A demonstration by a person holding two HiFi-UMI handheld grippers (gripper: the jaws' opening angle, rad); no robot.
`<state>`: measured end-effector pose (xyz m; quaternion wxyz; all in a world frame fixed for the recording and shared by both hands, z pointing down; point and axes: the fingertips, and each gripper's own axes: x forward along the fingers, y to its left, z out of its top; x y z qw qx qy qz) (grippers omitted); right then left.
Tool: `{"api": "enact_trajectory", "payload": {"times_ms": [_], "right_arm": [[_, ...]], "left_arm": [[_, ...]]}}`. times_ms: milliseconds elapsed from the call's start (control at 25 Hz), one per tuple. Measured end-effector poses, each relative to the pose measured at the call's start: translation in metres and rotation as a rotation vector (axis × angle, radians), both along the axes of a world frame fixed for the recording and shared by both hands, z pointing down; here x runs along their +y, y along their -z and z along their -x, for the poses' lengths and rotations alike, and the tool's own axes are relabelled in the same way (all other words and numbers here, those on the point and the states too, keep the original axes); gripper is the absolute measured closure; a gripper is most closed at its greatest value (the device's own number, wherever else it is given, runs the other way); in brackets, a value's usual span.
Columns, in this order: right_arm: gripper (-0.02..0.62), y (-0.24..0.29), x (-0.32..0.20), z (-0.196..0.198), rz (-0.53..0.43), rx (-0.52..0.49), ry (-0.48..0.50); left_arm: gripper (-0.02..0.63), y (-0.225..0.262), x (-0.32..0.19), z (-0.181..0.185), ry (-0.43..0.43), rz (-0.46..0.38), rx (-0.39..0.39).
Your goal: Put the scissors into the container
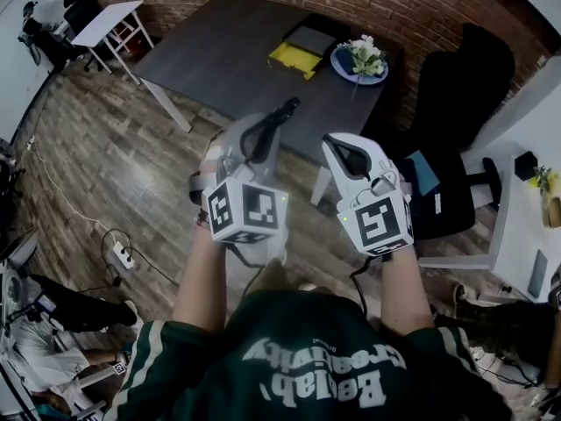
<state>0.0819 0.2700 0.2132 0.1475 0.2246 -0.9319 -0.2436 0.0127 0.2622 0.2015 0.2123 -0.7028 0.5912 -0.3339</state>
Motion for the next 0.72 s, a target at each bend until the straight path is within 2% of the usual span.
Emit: {"api": "enact_trajectory", "payload": {"times_ms": [720], "right_arm": [[0.589, -0.004, -0.104, 0.073, 0.035, 0.004, -0.036]], "left_arm": [[0.558, -0.003, -0.110, 0.066, -0.032, 0.016, 0.033]]}}
